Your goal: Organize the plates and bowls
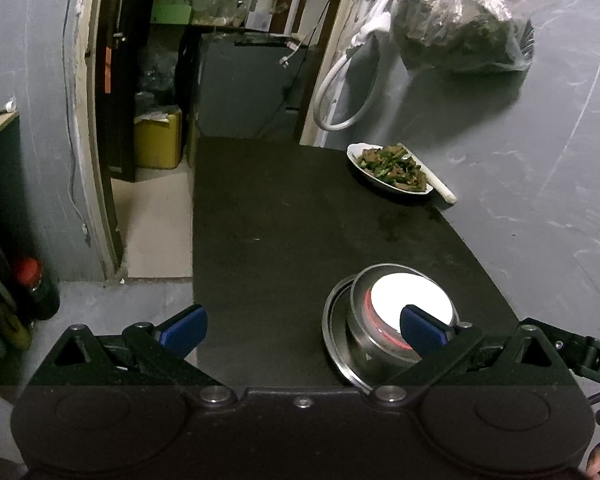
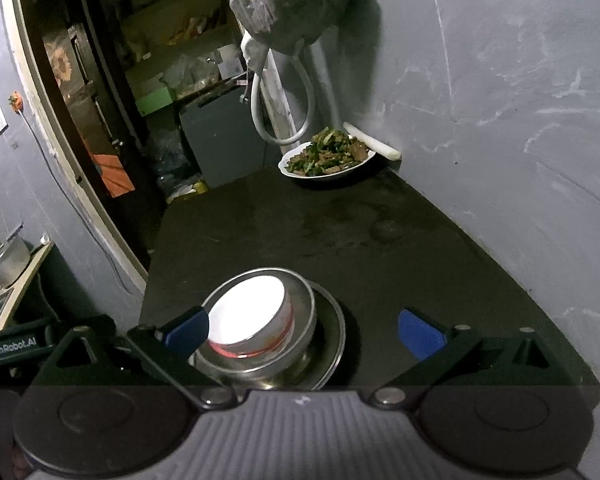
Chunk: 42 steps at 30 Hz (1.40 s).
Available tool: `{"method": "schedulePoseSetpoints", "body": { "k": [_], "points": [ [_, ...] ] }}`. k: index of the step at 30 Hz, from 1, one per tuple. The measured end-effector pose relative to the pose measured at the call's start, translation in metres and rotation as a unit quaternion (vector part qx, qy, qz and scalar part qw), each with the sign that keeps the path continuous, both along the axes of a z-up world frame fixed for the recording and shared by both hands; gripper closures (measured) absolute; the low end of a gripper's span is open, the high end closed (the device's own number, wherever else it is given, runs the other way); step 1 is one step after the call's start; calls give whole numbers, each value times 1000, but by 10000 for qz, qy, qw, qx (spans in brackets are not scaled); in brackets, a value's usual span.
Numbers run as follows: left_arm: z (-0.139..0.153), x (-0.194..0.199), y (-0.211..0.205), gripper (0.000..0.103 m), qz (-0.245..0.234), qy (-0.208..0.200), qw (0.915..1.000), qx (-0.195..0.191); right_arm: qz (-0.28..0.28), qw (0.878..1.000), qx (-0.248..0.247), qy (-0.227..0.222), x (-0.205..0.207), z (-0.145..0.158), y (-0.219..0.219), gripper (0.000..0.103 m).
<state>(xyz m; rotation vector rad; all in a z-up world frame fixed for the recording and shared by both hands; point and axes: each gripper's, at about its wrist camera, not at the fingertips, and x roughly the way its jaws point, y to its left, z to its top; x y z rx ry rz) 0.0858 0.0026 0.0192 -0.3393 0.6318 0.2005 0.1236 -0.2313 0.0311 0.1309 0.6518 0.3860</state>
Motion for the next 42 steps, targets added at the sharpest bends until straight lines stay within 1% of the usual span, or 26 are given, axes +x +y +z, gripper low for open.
{"method": "schedulePoseSetpoints", "body": {
  "k": [6, 9, 14, 17, 21, 27, 34, 39, 42],
  "points": [
    [0, -27, 2, 1, -86, -38, 9999, 71, -116, 9998, 65, -133, -29, -1, 2, 0],
    [2, -40, 4, 1, -134, -106, 9997, 162, -169, 9996, 111, -185, -41, -2, 3, 0],
    [4, -60, 8, 1, -175, -260, 9993, 194, -251, 9992, 117, -284, -61, 1, 6, 0],
    [4, -73, 7, 1, -292, -425, 9980, 353, -315, 9988, 120, -341, -71, 2, 8, 0],
    [1, -87, 5, 1, -419, -535, 9963, 529, -384, 9984, 94, -393, -87, -1, 11, 0],
    [-6, -107, 7, 1, -490, -566, 9951, 640, -421, 9984, 31, -373, -114, -9, 17, 0],
    [-13, -127, 11, 1, -506, -605, 9947, 663, -460, 9976, -120, -508, -142, -13, 20, 0],
    [-20, -135, 9, 1, -644, -591, 9935, 723, -523, 9968, -164, -575, -155, -13, 17, 0],
    [-25, -139, 10, 1, -612, -561, 9939, 728, -538, 9969, -168, -555, -159, -14, 16, 0]
  ]
}}
